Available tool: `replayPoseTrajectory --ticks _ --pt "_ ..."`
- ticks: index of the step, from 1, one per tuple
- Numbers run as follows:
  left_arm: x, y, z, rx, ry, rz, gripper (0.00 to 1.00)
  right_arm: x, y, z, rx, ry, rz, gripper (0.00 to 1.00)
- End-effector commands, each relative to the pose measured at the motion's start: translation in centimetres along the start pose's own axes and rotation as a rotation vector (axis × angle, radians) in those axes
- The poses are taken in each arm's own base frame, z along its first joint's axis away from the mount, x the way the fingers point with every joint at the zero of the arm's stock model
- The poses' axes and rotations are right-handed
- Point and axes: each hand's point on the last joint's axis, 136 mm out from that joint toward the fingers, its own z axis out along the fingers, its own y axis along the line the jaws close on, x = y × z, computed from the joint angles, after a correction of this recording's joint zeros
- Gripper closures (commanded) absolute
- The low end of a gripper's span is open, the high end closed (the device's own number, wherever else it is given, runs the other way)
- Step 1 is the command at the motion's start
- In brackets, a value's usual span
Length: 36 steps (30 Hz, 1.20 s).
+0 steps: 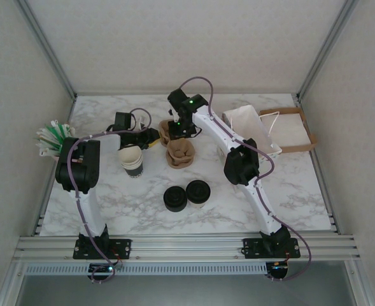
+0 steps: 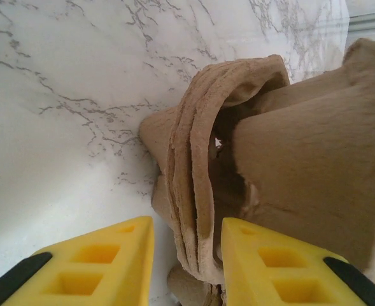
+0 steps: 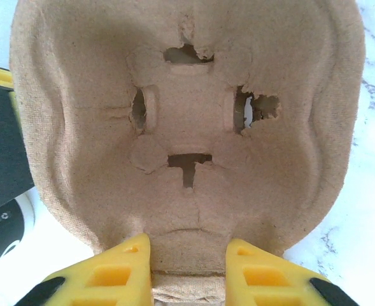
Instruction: Pack the takeout coffee
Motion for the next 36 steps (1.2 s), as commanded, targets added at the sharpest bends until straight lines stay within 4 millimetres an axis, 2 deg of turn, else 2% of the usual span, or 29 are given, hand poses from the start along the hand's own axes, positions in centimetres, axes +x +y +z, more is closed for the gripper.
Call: replayPoseTrajectory --ticks 1,8,17,27,30,36 --pt "-0.3 -0.6 0.6 0.021 0.005 0.018 0.67 -0.5 0.6 -2.3 -0.026 -0.038 0.009 0.75" --pt "-0.9 -2.6 -0.7 0.047 -0.022 0.04 0.66 -0.7 0.3 -4.1 0.002 -0.066 0.008 0.75" --pt "-2.4 -7.2 -3.7 0.1 -0.092 0.089 0.58 -0.9 1.3 -9.7 -0.023 -0.159 -0.011 0.75" --pt "-3.4 -11.6 -7.4 0.132 -0.179 0.139 0.37 0.0 4.8 -18.0 -0.136 -0.284 -0.072 0.75" --pt "-3.4 -12.3 -8.4 0.128 -0.201 0.147 0.29 0.7 6.2 -20.4 -0.202 -0.312 -0.093 0.74" --pt "-2.9 -13.0 -9.7 0.122 -0.228 0.15 0.2 2.5 9.2 -24.4 -0.36 -0.337 -0.142 0.74"
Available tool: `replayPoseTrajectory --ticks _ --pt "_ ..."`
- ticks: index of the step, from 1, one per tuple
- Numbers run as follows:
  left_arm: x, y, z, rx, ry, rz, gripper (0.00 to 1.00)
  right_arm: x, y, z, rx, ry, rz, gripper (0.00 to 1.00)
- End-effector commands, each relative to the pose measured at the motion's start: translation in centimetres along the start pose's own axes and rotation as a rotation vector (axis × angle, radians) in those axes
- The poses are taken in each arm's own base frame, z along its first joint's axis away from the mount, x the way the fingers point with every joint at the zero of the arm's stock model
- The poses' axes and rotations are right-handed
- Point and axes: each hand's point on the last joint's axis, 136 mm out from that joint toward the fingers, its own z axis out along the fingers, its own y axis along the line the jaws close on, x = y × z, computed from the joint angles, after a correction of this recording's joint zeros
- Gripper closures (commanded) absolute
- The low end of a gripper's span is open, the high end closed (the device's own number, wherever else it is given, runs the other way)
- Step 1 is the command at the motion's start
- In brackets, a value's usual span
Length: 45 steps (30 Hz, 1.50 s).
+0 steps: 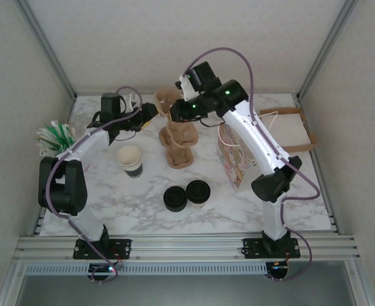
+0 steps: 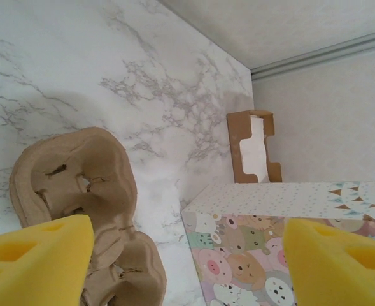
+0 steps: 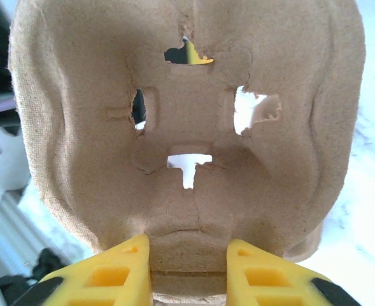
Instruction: Pack the takeout coffee
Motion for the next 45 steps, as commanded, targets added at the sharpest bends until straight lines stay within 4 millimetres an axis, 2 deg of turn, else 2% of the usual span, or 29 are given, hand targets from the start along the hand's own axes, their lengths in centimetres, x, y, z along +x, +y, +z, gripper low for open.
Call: replayPoseTrajectory --ticks 1,4,7,12,14,20,27,32,36,41,45 --pt "-0.1 -1.5 -1.3 0.001 -0.03 0.017 0.2 0.1 3.4 -2.7 -0.135 -0.026 -0.02 0.74" --pt "0.2 -2.0 -1.7 0.0 -0.033 0.017 0.17 -0.1 4.7 -4.9 -0.176 -0.063 -0.035 0.74" --pt "0.6 -3.0 -2.1 0.001 -0.03 0.035 0.14 -0.2 5.2 -7.0 -0.18 -0.099 -0.049 0.73" --pt "1.4 -5.5 -2.6 0.002 -0.026 0.084 0.01 0.1 5.1 -10.7 -0.139 -0.166 -0.074 0.72" --pt "1.6 -6.6 -2.7 0.007 -0.024 0.104 0.0 0.2 4.9 -12.2 -0.115 -0.195 -0.084 0.72" --pt "2.6 -10.3 -2.8 0.038 -0.015 0.165 0.0 0.6 2.6 -17.0 0.026 -0.293 -0.1 0.72" --pt "4.8 -15.7 -3.2 0.13 0.006 0.243 0.0 1.9 -1.7 -21.5 0.251 -0.367 -0.092 0.71" --pt "7.1 -19.8 -3.9 0.222 0.035 0.303 0.06 2.8 -5.4 -22.6 0.416 -0.345 -0.067 0.71" --pt "9.9 -23.2 -4.2 0.332 0.091 0.346 0.14 3.4 -8.0 -22.7 0.503 -0.305 -0.033 0.71" --pt "13.2 -25.2 -3.3 0.405 0.177 0.365 0.16 4.0 -10.5 -22.3 0.574 -0.252 0.006 0.71" --pt "15.9 -26.3 -2.0 0.442 0.25 0.371 0.22 4.2 -11.7 -21.5 0.598 -0.211 0.019 0.71"
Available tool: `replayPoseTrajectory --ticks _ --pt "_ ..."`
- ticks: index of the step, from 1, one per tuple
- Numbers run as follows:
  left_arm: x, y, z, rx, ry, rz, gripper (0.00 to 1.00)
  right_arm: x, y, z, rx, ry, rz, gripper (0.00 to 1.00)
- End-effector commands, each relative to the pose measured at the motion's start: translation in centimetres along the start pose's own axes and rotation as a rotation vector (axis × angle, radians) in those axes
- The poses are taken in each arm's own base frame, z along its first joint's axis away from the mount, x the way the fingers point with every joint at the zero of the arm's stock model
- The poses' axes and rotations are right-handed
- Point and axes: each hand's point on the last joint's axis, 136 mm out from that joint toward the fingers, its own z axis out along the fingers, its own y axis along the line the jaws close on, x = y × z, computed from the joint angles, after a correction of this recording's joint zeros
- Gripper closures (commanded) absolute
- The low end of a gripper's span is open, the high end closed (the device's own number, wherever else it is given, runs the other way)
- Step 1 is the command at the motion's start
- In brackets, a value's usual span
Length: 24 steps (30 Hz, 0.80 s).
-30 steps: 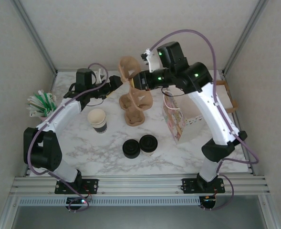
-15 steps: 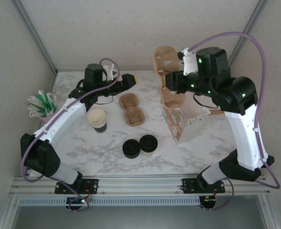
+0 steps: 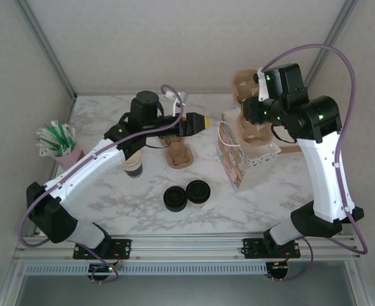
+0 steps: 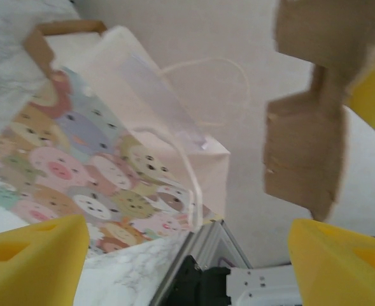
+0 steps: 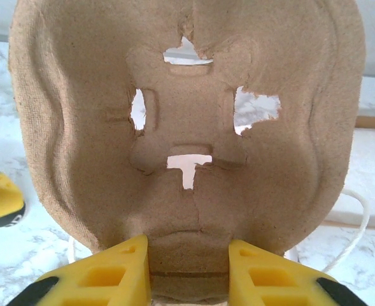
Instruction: Pack the takeout coffee
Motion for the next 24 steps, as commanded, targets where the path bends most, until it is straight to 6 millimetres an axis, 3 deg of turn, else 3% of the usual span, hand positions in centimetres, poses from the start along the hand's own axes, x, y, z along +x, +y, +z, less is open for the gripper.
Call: replayPoseTrajectory --ticks 1,10,17,24 --pt "0.4 -2.4 1.7 0.087 0.035 0.028 0.24 0.7 -0.8 1.1 0.042 0.049 -0.022 0.71" --pt "1.7 -0.3 5.1 0.073 0.09 -0.01 0.55 1.7 -1.2 3.8 0.08 0.157 -0.042 0.71" --pt "2.4 1.8 6.0 0.031 0.114 -0.028 0.85 2.6 -1.7 5.7 0.114 0.246 -0.059 0.71" --pt "2.6 3.3 5.9 -0.001 0.114 -0.042 0.96 4.0 -2.7 7.7 0.168 0.337 -0.074 0.71"
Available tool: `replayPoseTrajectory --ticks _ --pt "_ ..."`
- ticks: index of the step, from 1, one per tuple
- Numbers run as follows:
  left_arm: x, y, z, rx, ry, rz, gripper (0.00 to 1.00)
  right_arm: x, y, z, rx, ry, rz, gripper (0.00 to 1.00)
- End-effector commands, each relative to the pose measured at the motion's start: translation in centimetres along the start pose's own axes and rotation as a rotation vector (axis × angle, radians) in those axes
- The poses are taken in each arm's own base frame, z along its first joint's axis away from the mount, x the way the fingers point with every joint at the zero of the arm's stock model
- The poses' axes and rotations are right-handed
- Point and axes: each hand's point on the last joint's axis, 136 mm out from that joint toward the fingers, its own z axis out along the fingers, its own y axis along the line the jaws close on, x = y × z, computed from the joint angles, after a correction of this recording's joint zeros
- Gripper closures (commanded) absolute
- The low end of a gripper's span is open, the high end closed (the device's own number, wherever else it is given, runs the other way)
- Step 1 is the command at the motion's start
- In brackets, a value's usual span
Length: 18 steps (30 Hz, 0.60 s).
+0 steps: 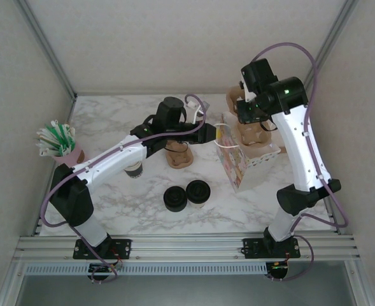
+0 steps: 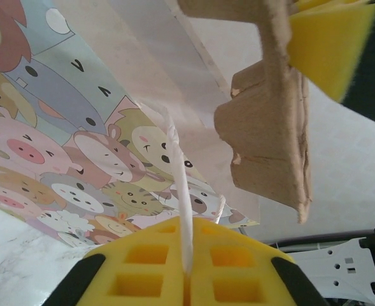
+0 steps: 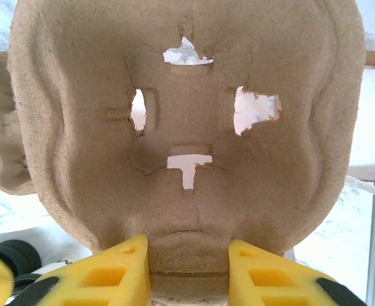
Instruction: Pack the takeout coffee
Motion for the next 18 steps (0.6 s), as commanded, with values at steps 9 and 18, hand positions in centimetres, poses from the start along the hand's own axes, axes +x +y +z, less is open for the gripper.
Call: replayPoseTrajectory --ticks 9,18 --pt "-0.8 0.6 -0.2 -0.003 -0.015 0.018 0.98 1.2 -1.0 2.9 0.073 0.117 -0.034 0.72" --pt "-0.6 0.9 -0.3 -0.007 -0.017 0.014 0.99 1.7 -1.1 4.6 0.099 0.165 -0.051 0.72"
